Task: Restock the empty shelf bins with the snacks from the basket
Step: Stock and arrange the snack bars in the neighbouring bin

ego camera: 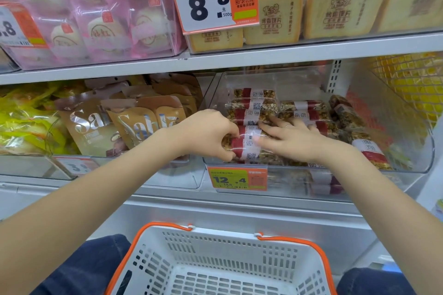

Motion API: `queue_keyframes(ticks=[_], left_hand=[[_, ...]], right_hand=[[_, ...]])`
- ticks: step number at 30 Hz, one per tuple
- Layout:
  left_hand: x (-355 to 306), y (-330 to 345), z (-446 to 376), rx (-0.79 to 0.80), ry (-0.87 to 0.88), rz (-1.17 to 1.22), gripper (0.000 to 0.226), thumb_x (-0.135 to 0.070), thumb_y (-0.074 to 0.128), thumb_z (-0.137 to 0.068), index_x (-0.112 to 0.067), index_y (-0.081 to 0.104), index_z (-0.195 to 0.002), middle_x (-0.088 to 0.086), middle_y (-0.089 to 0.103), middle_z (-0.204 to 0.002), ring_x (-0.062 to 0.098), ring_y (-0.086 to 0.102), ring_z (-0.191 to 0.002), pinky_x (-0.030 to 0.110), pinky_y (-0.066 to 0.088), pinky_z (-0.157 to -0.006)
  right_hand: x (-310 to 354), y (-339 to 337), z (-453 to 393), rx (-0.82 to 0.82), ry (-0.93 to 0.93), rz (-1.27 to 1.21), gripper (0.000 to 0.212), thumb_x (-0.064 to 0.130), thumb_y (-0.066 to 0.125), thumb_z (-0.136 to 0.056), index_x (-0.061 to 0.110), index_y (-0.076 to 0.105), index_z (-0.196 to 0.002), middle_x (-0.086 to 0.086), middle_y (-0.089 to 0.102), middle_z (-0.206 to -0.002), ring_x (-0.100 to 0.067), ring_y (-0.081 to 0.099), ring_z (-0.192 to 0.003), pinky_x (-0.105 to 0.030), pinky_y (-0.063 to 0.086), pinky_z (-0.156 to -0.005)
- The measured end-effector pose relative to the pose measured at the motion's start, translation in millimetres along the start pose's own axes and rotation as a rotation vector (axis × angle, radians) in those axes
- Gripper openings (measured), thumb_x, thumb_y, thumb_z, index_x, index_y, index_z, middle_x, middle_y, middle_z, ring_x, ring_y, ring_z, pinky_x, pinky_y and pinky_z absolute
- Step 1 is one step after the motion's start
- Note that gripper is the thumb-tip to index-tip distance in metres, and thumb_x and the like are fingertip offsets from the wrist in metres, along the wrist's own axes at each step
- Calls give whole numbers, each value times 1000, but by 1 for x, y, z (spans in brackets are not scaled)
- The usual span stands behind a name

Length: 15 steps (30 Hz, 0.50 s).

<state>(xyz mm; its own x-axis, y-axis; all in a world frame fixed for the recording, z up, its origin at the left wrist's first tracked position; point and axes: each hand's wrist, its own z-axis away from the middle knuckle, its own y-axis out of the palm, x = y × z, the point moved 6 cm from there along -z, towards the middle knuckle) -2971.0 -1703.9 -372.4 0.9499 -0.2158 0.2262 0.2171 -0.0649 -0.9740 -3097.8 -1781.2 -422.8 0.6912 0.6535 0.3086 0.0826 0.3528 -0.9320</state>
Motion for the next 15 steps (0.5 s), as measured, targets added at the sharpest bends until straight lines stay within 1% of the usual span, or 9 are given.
queue_keyframes(ticks=[1, 2, 4, 5, 6, 8, 11, 13, 15], left_hand=[[-1, 1, -1, 1, 10, -26, 41, -49, 62, -78, -19, 65, -107, -6, 58, -68, 19, 57, -73, 29, 46, -69], [0, 2, -1, 1, 4, -49, 41, -49, 61, -80, -19, 64, -108, -4, 61, -72, 20, 58, -74, 29, 46, -68], [1, 3, -3, -2, -15, -94, 42, -50, 58, -82, -19, 63, -111, -3, 62, -73, 18, 58, -72, 31, 48, -67], [0, 4, -4, -7, -15, -125, 42, -51, 56, -83, -19, 63, -111, -4, 59, -70, 17, 56, -70, 31, 49, -68], [-1, 5, -4, -14, -12, -156, 42, -51, 55, -84, -19, 63, -110, -5, 55, -69, 16, 52, -68, 31, 49, -68], [-1, 6, -5, -21, -8, -180, 40, -51, 53, -84, -20, 62, -108, -6, 53, -70, 18, 48, -67, 31, 48, -70], [1, 11, -6, -3, 11, -191, 40, -52, 51, -85, -19, 57, -106, -2, 65, -86, 23, 58, -76, 33, 48, -74], [4, 14, -7, 17, 24, -197, 40, -55, 51, -86, -20, 54, -106, 0, 67, -95, 23, 60, -82, 34, 48, -76], [6, 15, -9, 50, 30, -192, 43, -57, 51, -86, -22, 55, -112, -2, 66, -104, 22, 60, -90, 30, 45, -77]], right_hand=[[-1, -3, -1, -35, -2, -109, 84, 82, 7, -71, 47, 30, -143, 7, 13, -159, -29, 8, -144, -53, 9, -113], [-3, -8, -1, -90, -10, -204, 77, 76, 11, -80, 38, 41, -140, 2, 25, -156, -29, 17, -143, -49, 14, -113], [-5, -17, -1, -197, -53, -267, 54, 55, 35, -94, 23, 52, -135, -3, 45, -145, -23, 37, -135, -36, 28, -109], [-6, -19, -1, -226, -77, -241, 47, 46, 47, -94, 22, 53, -134, -1, 50, -141, -19, 43, -131, -32, 33, -106], [-7, -20, -1, -241, -91, -218, 44, 41, 55, -92, 23, 55, -133, 1, 52, -139, -17, 46, -129, -30, 35, -104], [-9, -21, -2, -272, -88, -228, 42, 37, 62, -89, 25, 59, -129, 2, 55, -136, -16, 49, -126, -29, 37, -103], [-8, -22, -5, -339, -85, -245, 37, 31, 64, -89, 22, 62, -125, -1, 57, -133, -18, 50, -125, -29, 37, -103], [-7, -22, -6, -352, -75, -246, 36, 29, 64, -89, 20, 62, -124, -3, 57, -134, -20, 50, -125, -29, 36, -104], [-7, -24, -5, -341, -75, -277, 38, 29, 65, -88, 22, 62, -125, -2, 56, -135, -19, 49, -126, -28, 36, -104]])
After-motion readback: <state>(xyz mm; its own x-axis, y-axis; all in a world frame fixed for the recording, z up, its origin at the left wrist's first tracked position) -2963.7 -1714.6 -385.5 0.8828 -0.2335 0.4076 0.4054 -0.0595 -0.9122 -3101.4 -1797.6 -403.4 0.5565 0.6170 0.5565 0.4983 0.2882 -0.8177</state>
